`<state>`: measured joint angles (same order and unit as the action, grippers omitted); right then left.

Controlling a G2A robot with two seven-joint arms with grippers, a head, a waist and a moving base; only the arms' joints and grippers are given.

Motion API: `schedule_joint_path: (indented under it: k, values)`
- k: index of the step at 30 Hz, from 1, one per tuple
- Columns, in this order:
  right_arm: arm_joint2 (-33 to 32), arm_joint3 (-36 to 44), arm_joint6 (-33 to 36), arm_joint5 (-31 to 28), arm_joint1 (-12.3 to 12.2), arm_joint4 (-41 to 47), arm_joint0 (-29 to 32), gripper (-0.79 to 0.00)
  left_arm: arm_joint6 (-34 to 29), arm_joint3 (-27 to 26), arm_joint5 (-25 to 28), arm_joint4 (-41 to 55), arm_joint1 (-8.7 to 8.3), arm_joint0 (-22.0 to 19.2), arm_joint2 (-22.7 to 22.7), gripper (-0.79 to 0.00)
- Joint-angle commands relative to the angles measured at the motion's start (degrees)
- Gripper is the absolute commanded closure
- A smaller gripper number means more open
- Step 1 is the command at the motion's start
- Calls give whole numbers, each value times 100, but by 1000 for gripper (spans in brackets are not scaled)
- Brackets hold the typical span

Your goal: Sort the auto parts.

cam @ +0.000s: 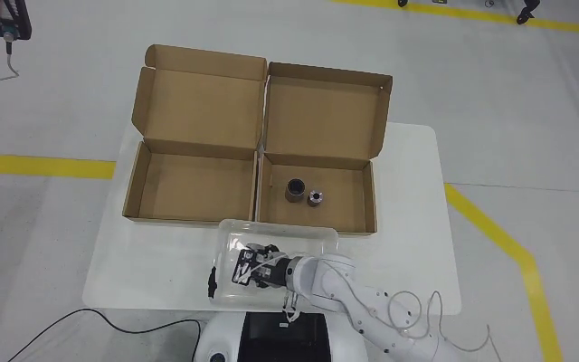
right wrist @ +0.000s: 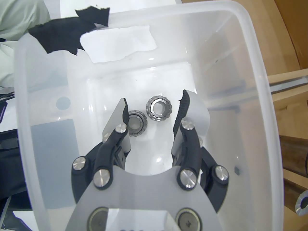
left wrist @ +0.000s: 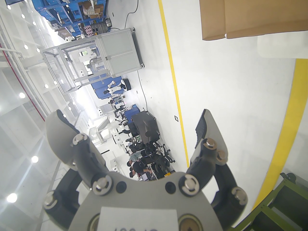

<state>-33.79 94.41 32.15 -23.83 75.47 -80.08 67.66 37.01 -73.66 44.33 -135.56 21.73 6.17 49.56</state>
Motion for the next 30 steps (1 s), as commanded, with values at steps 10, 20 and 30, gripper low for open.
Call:
schedule_joint_path:
  k: [10, 20, 30]
  values:
    - [214, -359, 103, 260, 179, 19, -193, -431, 0, 0, 0, 0, 0, 0, 0, -785]
    - [344, -609, 208, 369, 313, -39, -315, -336, 0, 0, 0, 0, 0, 0, 0, -785]
    - [383, -740, 278, 403, 401, -73, -357, 0, 0, 0, 0, 0, 0, 0, 0, -785]
